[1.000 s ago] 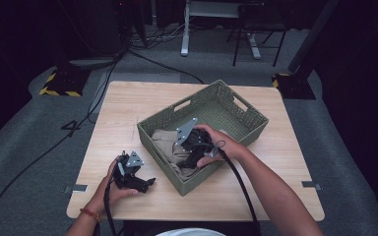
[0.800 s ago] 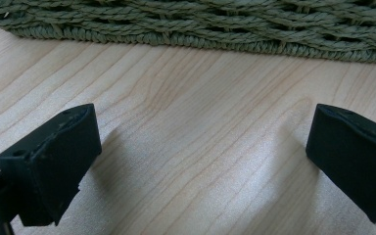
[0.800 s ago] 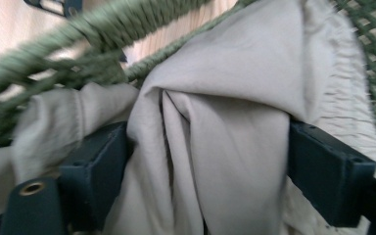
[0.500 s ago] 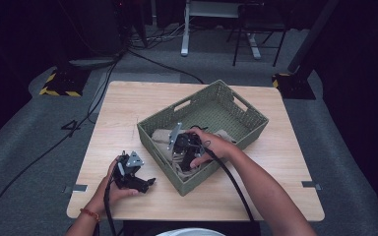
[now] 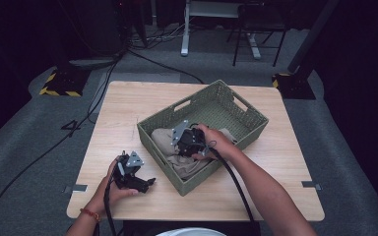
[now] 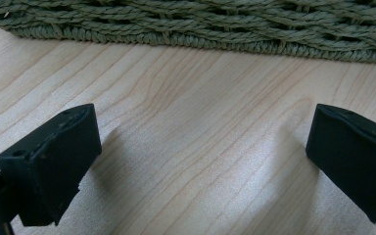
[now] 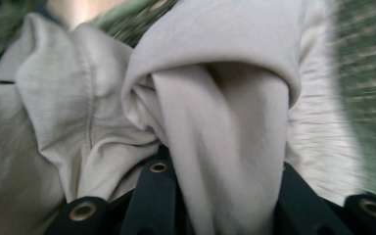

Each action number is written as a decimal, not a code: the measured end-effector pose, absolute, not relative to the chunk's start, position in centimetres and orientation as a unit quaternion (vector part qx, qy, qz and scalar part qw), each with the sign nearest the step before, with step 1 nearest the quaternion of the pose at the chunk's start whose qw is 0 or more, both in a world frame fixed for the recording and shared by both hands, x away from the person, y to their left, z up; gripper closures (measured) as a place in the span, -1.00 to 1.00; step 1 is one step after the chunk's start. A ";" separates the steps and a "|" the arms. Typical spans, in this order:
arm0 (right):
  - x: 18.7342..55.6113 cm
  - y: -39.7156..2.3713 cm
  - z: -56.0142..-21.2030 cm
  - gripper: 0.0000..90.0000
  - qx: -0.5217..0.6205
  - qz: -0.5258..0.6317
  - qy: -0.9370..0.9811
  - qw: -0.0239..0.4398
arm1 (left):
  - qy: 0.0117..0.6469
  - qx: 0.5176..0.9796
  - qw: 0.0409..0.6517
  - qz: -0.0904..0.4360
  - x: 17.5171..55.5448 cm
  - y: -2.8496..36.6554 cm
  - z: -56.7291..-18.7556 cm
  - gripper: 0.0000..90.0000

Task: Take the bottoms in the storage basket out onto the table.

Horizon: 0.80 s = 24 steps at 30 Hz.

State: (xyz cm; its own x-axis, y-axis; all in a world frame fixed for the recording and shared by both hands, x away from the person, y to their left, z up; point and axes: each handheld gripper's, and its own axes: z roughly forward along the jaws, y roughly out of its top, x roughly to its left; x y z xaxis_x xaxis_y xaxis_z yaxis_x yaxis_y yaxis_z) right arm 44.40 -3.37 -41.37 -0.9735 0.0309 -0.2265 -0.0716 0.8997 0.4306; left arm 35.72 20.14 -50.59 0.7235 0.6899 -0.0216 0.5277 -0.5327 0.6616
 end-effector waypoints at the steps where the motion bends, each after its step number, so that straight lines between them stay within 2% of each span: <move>1: 44.4 -3.7 -41.0 0.73 -0.007 0.234 0.964 0.125 | 0.351 0.867 0.332 0.122 35.7 20.1 -50.6 -0.99; 5: 44.2 -5.7 -38.9 0.75 0.028 0.308 0.934 0.181 | 0.352 0.866 0.333 0.122 35.7 20.1 -50.6 -0.99; 11: 44.1 -9.2 -35.6 0.76 0.070 0.419 0.880 0.213 | 0.351 0.867 0.332 0.122 35.7 20.1 -50.6 -0.99; 24: 43.7 -12.2 -30.1 0.77 0.108 0.508 0.812 0.265 | 0.351 0.867 0.332 0.121 35.7 20.1 -50.6 -0.99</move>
